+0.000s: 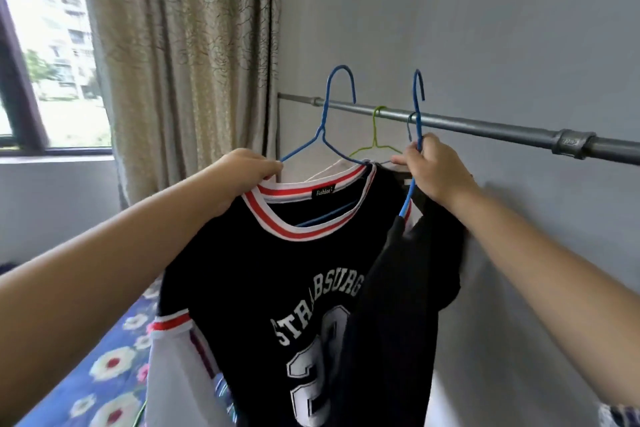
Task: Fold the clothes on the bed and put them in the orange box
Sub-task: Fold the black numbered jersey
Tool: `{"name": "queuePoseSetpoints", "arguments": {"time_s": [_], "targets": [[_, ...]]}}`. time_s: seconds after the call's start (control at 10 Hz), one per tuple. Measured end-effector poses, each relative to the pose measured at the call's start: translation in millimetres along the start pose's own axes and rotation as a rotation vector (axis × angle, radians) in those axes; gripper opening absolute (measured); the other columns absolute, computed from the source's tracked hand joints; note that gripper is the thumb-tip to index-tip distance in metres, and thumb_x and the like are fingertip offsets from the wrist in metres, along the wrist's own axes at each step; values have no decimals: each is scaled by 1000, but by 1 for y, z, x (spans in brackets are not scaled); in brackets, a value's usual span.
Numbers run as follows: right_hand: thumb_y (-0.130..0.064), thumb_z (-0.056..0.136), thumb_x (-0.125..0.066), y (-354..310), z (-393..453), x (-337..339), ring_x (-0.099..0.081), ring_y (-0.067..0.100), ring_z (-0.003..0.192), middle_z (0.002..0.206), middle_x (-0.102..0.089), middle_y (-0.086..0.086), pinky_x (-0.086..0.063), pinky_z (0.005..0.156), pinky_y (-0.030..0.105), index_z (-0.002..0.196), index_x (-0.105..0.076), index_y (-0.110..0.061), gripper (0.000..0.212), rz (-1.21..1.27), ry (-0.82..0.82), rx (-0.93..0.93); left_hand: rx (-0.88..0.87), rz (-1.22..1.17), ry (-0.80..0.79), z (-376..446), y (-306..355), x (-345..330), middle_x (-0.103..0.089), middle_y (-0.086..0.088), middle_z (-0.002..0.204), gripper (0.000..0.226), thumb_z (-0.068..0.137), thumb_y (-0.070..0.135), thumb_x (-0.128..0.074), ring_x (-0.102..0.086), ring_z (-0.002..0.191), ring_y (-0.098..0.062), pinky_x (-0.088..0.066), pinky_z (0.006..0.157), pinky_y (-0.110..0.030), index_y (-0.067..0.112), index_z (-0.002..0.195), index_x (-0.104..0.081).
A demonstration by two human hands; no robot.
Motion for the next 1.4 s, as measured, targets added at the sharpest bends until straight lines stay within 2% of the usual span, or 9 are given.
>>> {"name": "queuePoseSetpoints", "arguments": {"time_s": [0.1,0.2,0.3,0.5,0.9,1.0,1.2,1.3,1.4], "targets": [[-12,99,-36,-31,-21,-27,-63,2,76,104,-67,18,-36,51,0,84,-40,-11,15,-21,33,200,77,4,72,-35,-29,43,-51,-5,59,17,90,20,-58,-47,47,-14,-46,51,-24,6,81,-60],[-10,98,-38,-65,-40,-64,-64,19,75,102,-68,18,-39,55,6,90,-37,-10,8,-82,-28,328,142,5,140,-70,-60,92,-52,-5,59,19,91,21,-57,-48,45,-12,-47,44,-20,6,81,-60],[-13,98,-38,-107,-60,-108,-64,34,88,101,-68,21,-45,70,31,100,-44,-3,12,-151,-125,404,182,-23,237,-106,-91,146,-48,-5,56,20,93,18,-54,-47,38,-12,-45,41,-20,6,76,-56],[-14,98,-37,-200,-105,-195,-65,32,91,104,-68,19,-36,64,25,114,-42,4,24,-313,-243,575,208,-32,387,-161,-162,256,-41,-6,59,21,94,11,-47,-41,48,-17,-38,50,-25,8,73,-47],[-9,99,-33,-293,-152,-333,-62,31,102,115,-65,14,-27,62,20,106,-39,-6,9,-269,-326,384,220,136,389,-195,-266,391,-54,-15,80,16,89,17,-52,-50,74,-23,-44,70,-37,3,84,-58],[-11,99,-33,-291,-147,-372,-61,32,104,112,-65,18,-38,71,28,113,-40,2,20,-276,-375,359,216,217,399,-190,-283,408,-65,-21,87,28,87,20,-55,-59,79,-29,-50,80,-44,-6,91,-65],[-11,98,-38,-304,-131,-439,-52,22,86,114,-57,20,-42,78,31,128,-40,1,32,-296,-462,283,266,279,430,-158,-319,429,-49,-6,67,25,89,19,-52,-46,73,-24,-35,67,-30,7,67,-54],[-8,85,-64,-306,-91,-483,-51,10,58,74,-62,12,-47,61,20,96,-67,-3,13,-506,-350,580,303,285,453,-134,-335,446,-46,-6,65,23,87,12,-50,-42,69,-23,-31,61,-29,5,66,-52],[-14,89,-59,-300,-56,-518,-59,29,86,95,-58,22,-49,81,37,104,-58,4,23,-566,-408,560,337,285,489,-108,-356,471,-49,-9,72,16,87,11,-50,-41,67,-22,-30,58,-28,3,73,-54]]}}
Point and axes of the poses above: each hand's wrist, its own z-axis towards the middle knuckle, its own x-axis out of the back of the hand, y = z × x, the point moved 3 cm from there along z, towards the middle knuckle
